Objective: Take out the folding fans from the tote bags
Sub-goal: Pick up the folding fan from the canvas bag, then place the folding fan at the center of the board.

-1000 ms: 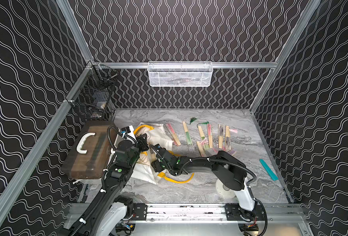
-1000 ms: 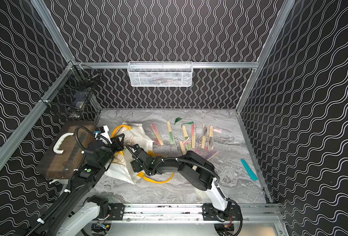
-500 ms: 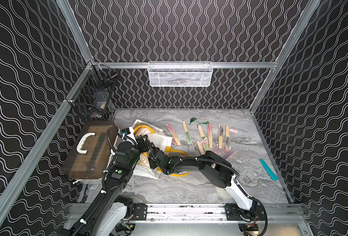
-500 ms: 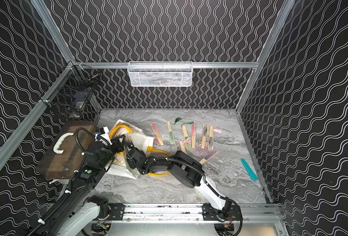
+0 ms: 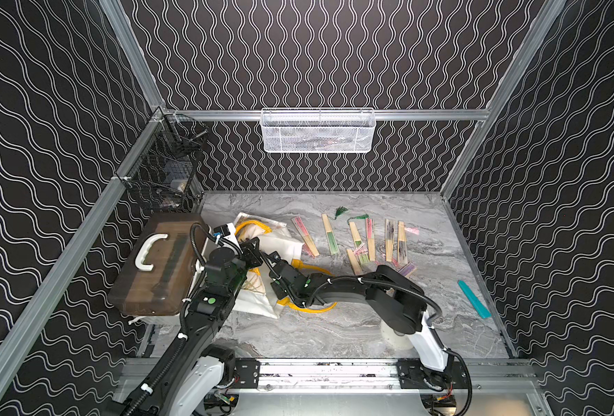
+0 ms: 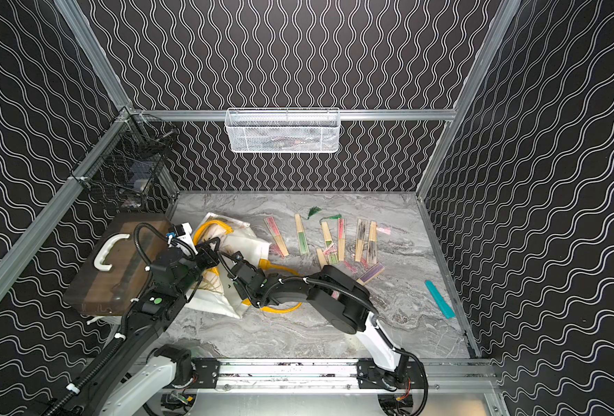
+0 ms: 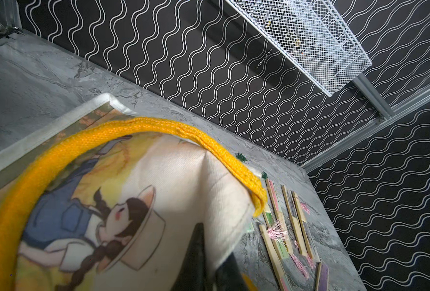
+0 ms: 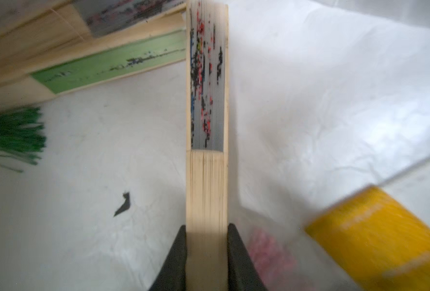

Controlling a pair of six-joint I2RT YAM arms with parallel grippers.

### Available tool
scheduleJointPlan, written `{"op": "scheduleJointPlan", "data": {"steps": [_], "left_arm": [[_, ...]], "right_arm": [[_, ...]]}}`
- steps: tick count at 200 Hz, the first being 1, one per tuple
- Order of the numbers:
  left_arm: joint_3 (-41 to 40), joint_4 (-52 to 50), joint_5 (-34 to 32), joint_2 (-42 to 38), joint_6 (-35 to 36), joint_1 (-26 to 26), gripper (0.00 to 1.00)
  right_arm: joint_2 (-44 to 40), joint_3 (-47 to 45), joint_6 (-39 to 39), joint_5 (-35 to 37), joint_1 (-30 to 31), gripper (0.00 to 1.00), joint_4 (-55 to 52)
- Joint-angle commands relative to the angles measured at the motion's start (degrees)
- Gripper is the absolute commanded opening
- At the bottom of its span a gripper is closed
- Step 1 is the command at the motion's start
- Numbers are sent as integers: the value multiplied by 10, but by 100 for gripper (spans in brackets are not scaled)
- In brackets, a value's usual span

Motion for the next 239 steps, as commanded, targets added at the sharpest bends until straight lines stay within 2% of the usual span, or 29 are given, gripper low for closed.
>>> {"op": "scheduleJointPlan", "data": {"steps": [1, 86, 128, 162, 194, 239], "left_arm": [[6, 7, -14, 4, 6, 0, 0], [14, -3, -27, 5, 14, 2, 0], [35, -14, -29, 22, 18, 2, 0], [35, -14, -32, 20, 15, 2, 0], [38, -19, -37, 17, 20, 2, 0], [45, -25, -35, 11, 27, 2, 0]], "right_arm": [[-42, -22, 2, 18, 0, 17, -15], [-226, -126, 3, 93, -2, 15, -69], [-368, -235, 62, 120, -3, 15, -126], [-451, -283, 122, 155, -17, 15, -212], [-479, -326, 153, 141, -46, 16, -241], [-430, -355, 148, 61, -118, 17, -212]]}}
